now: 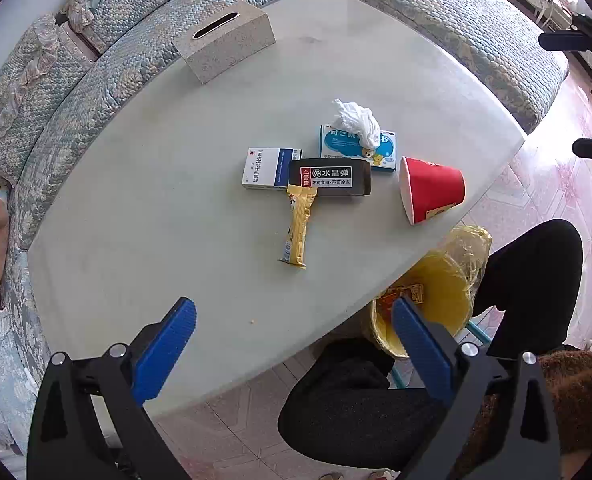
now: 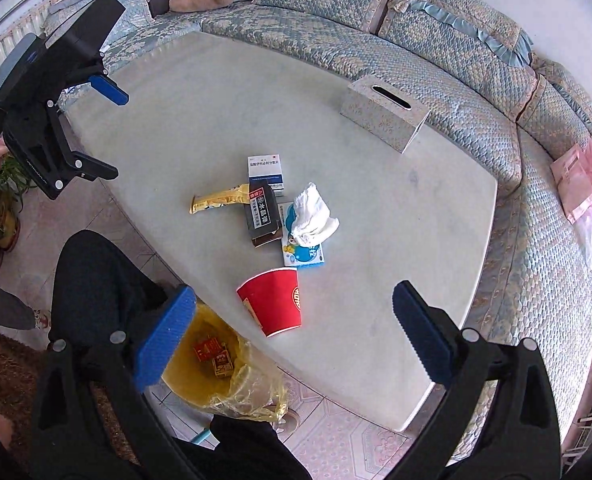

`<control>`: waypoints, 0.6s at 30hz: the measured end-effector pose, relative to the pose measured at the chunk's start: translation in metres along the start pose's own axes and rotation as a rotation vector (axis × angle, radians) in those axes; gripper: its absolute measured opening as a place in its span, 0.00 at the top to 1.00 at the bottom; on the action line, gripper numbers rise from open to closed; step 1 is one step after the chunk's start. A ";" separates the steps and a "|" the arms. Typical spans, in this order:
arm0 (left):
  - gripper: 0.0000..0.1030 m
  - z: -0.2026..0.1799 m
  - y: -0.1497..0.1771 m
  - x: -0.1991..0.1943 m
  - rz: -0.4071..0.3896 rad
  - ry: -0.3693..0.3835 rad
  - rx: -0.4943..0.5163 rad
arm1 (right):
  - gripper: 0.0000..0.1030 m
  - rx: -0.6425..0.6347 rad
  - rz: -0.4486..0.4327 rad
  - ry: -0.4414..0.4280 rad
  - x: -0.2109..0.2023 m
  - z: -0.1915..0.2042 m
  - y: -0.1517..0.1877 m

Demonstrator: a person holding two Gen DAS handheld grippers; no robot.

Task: Collect trash
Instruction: 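Move both tools back over the table toward the snack wrapper and red cup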

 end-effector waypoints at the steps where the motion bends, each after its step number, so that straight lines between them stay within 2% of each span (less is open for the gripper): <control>1: 0.07 0.004 -0.001 0.005 0.006 0.007 -0.003 | 0.06 -0.001 0.005 -0.003 0.004 0.000 -0.001; 6: 0.07 0.018 -0.005 0.035 0.053 0.020 -0.025 | 0.06 -0.015 0.036 -0.017 0.026 0.001 -0.004; 18: 0.07 0.025 -0.017 0.089 0.130 0.036 0.006 | 0.06 -0.118 0.120 -0.029 0.081 0.029 0.004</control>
Point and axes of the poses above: each gripper's, at about its wrist camera, not at the fingertips, and x roughly the way its jaws point, z to its left, y to its underside, the point moved 6 cm from there along x, roughly the way its jaws point, and after that the axes turned 15 degrees about y, right-handed, at the moved point
